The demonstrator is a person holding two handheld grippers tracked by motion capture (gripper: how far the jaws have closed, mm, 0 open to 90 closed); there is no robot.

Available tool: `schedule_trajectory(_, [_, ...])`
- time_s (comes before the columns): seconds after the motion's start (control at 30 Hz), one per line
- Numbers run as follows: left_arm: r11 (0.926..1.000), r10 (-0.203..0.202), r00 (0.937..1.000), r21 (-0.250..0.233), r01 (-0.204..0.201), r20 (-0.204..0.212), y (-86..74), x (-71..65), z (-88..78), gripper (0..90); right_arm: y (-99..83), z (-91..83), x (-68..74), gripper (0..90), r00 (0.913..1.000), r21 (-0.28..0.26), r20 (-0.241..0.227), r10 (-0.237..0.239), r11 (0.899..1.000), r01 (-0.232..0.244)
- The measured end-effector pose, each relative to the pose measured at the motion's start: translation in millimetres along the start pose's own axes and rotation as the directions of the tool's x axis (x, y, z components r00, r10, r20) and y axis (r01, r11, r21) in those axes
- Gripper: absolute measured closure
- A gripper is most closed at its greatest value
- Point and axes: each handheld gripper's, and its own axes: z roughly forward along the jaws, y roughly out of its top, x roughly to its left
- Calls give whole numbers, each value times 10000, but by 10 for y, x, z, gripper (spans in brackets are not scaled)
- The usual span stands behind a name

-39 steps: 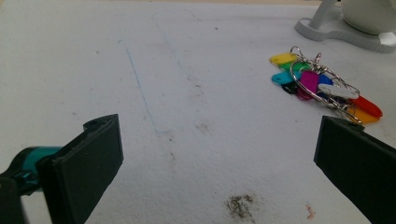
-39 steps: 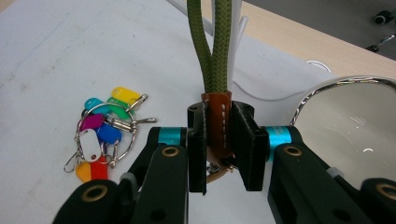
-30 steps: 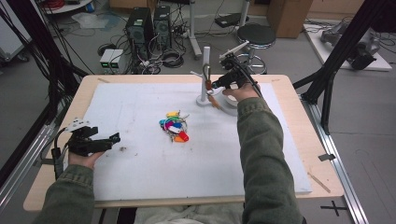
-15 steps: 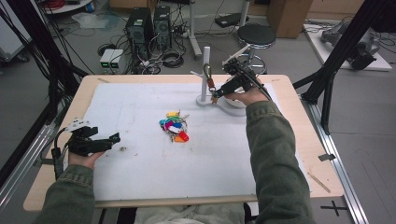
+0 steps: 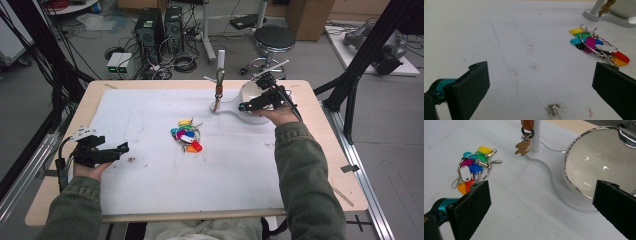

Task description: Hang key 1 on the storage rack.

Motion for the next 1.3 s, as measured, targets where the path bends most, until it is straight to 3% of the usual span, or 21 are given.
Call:
schedule_trajectory(0.3, [10000,7,10000,-4,-7,-5,-1,-1,0,18,-209,-56,-33,8,9987,-927,-210,465,9945,-483])
schedule_trajectory(0.5, [10000,4,10000,-2,-4,-12,-1,-3,-1,18,-342,-83,-20,8,9985,-1351,-439,329,9901,-386])
schedule_trajectory(0.67, [10000,13,10000,5,-13,-13,-2,-4,-1,18,-491,-115,-19,8,9992,-1759,-265,313,9838,-355])
schedule_trajectory(0.77, [10000,18,10000,16,-18,-29,-2,-4,-1,18,-602,-133,-34,8,9975,-1821,-484,517,9815,-597])
schedule_trajectory(0.9, [10000,21,10000,25,-21,-37,-3,-7,1,18,-742,-139,-52,9,9981,-1935,-235,566,9793,-600])
schedule_trajectory(1.03, [10000,27,10000,32,-27,-36,-3,-7,-1,18,-867,-147,-88,9,9959,-2269,-245,876,9697,-909])
schedule_trajectory(1.17, [10000,3,10000,35,-3,-62,-4,-6,2,18,-983,-170,-135,9,9919,-2758,-103,1264,9532,-1243])
schedule_trajectory(1.23, [10000,-22,10000,31,22,-51,-5,-7,3,18,-1041,-177,-138,9,9920,-2967,-121,1260,9469,-1239])
schedule_trajectory(1.3, [10000,-15,10000,27,15,-63,-5,-6,3,18,-1085,-171,-129,9,9929,-2998,-118,1186,9468,-1166])
